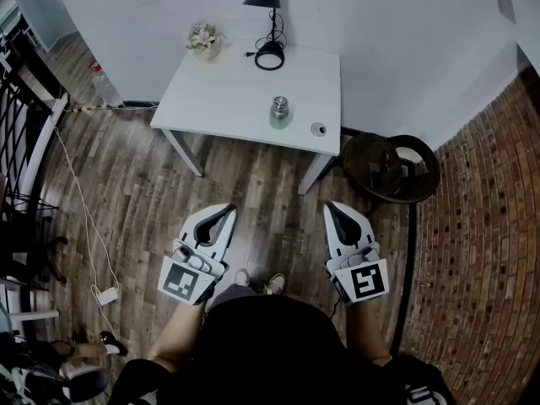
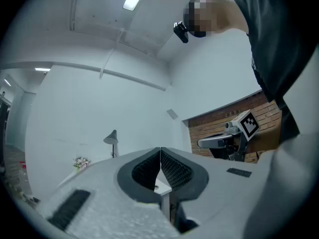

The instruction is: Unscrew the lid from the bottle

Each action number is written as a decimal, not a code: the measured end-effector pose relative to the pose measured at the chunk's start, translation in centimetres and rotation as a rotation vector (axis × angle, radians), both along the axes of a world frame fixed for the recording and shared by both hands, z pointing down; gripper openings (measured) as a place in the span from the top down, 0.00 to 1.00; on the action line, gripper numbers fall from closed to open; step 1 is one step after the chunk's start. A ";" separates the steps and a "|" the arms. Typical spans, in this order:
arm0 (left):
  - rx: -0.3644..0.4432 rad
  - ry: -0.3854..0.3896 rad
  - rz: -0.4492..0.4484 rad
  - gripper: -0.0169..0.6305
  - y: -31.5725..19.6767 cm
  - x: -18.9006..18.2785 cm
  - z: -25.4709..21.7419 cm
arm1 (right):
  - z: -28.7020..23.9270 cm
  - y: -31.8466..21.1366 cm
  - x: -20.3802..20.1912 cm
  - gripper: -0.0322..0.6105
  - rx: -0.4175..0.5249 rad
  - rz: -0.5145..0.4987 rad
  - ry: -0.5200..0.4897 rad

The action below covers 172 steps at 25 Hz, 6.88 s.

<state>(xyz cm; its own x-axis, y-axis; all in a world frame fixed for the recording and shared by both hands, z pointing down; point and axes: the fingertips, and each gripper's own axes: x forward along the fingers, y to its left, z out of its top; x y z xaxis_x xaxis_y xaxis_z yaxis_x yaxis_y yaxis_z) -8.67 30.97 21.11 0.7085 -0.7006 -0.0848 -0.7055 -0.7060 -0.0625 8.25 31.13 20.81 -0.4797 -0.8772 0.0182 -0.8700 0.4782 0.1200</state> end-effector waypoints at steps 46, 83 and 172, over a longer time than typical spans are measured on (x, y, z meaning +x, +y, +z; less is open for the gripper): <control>-0.119 0.060 0.069 0.94 -23.1 -1.6 5.0 | 2.9 -21.0 -2.8 0.93 -0.108 0.056 0.037; -0.333 -0.030 0.165 0.93 -35.0 5.2 15.2 | 9.3 -33.3 -1.0 0.93 -0.252 0.020 0.073; -0.314 -0.192 0.441 0.40 -42.0 16.1 29.9 | 24.2 -41.3 -5.9 0.47 -0.350 -0.832 0.219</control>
